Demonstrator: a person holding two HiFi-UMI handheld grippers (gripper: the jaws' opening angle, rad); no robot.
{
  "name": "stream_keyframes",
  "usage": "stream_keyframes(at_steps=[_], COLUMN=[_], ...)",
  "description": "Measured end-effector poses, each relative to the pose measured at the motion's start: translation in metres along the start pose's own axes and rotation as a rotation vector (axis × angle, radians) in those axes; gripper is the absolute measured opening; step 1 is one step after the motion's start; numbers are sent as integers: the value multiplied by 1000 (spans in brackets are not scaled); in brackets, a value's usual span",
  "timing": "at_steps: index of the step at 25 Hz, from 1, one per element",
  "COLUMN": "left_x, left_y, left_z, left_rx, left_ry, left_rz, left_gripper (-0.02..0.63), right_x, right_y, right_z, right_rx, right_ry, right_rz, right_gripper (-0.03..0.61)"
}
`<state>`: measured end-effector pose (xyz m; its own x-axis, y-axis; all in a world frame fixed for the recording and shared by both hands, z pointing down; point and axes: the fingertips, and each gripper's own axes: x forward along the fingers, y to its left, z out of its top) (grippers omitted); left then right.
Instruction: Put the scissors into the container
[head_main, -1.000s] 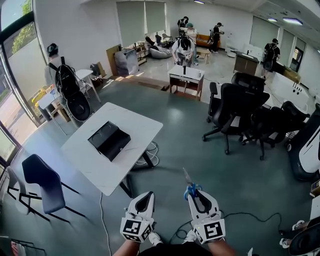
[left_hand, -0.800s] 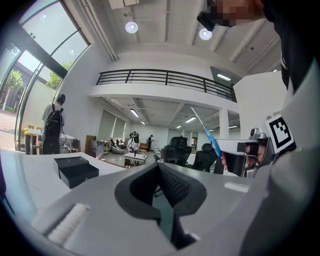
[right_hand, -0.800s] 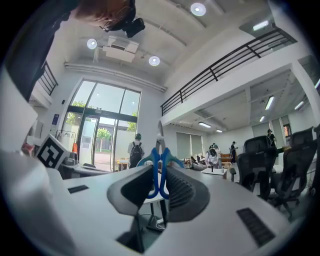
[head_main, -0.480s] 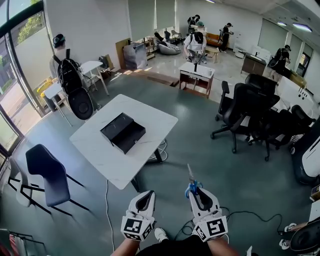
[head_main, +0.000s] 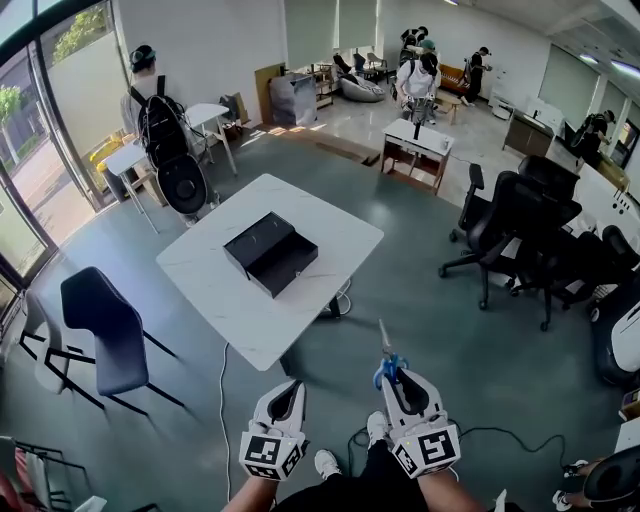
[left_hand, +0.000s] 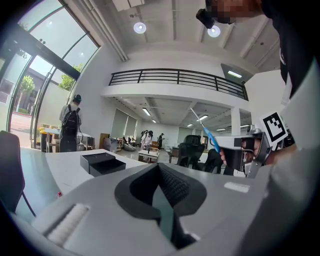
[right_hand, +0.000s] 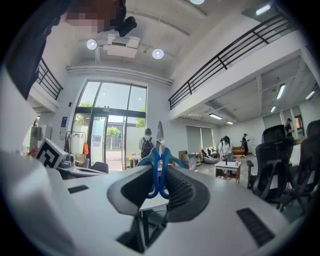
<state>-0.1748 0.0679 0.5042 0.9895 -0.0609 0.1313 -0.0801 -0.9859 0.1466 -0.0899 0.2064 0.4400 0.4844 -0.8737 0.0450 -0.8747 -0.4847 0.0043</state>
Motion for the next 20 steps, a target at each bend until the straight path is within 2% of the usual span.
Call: stream_keyframes(at_steps=[7,16,20], left_x=[21,73,95], left_y=[18,30,34], left_z=[10,27,32], left_rx=[18,24,24], left_ry=[-6,-15,-17], left_rz=[45,118,153], left_gripper=[9,11,11], right_x=[36,79,99], right_y=[-7,-49,-71], right_z=[2,7,1], right_rx=[14,-7,35], right_ry=[-12,-14,-15], right_rz=[61,133,155], right_gripper=[84,86,84])
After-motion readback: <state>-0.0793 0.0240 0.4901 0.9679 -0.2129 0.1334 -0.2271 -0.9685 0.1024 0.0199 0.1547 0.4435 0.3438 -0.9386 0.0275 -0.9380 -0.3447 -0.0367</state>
